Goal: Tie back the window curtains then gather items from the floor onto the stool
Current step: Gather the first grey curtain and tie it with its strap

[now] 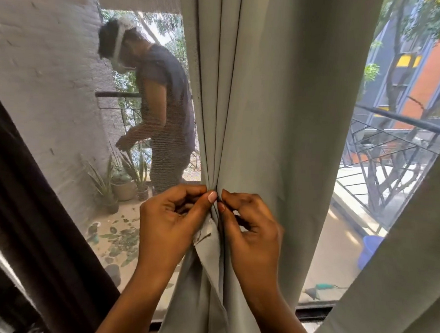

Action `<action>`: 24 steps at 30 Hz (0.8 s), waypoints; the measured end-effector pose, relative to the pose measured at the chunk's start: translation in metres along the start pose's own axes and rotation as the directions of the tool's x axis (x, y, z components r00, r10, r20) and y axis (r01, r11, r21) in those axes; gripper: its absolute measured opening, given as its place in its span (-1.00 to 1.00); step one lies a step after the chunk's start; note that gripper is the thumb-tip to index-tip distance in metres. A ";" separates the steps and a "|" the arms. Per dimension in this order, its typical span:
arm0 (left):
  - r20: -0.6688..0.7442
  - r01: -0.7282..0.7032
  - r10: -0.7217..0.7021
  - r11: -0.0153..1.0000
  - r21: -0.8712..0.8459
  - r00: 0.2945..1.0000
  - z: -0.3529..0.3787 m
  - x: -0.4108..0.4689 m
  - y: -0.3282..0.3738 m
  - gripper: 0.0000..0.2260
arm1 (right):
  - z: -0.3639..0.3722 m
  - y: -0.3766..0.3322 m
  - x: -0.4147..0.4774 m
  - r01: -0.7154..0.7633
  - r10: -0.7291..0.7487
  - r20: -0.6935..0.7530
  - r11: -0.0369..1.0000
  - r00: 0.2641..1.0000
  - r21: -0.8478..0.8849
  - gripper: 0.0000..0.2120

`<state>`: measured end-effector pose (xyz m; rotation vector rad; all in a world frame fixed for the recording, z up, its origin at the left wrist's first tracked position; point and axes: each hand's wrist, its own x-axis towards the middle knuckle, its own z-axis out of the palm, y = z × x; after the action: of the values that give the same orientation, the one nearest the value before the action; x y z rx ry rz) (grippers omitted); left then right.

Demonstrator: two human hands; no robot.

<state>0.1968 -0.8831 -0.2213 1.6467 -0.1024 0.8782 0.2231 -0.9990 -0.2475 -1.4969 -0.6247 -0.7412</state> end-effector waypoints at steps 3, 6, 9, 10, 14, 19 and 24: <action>0.002 -0.010 0.010 1.000 0.020 1.000 0.003 0.001 0.000 -0.91 | -0.001 0.003 0.002 0.022 -0.022 -0.003 1.000 1.000 -0.017 -0.76; -0.014 -0.044 0.045 0.998 0.042 0.999 0.003 0.000 -0.001 -0.92 | 0.003 0.007 -0.001 0.070 -0.070 0.005 0.994 0.998 -0.082 -0.74; -0.015 -0.022 0.022 0.999 0.028 1.000 0.002 0.001 -0.003 -0.91 | 0.006 0.013 -0.003 0.128 -0.122 0.049 0.980 0.991 -0.153 -0.75; -0.009 -0.005 0.005 1.000 0.014 1.000 0.001 0.002 -0.004 -0.91 | 0.006 0.016 -0.003 0.142 -0.133 0.061 0.976 0.989 -0.168 -0.75; 0.038 0.009 -0.009 1.000 0.008 0.999 -0.002 0.005 -0.003 -0.87 | 0.003 0.025 -0.001 0.229 -0.215 0.089 0.950 0.973 -0.211 -0.72; 0.012 0.028 -0.028 0.999 0.036 1.000 0.001 0.001 0.001 -0.66 | -0.006 0.037 0.001 0.363 -0.308 0.215 0.881 0.927 -0.302 -0.71; -0.082 -0.021 0.030 0.994 0.106 0.996 0.005 0.004 -0.001 -0.88 | -0.046 0.043 0.019 0.590 -0.463 0.370 0.677 0.806 -0.440 -0.72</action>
<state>0.2022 -0.8860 -0.2196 1.7069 -0.0204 0.9848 0.2643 -1.0482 -0.2605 -1.9641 -1.1320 -1.2894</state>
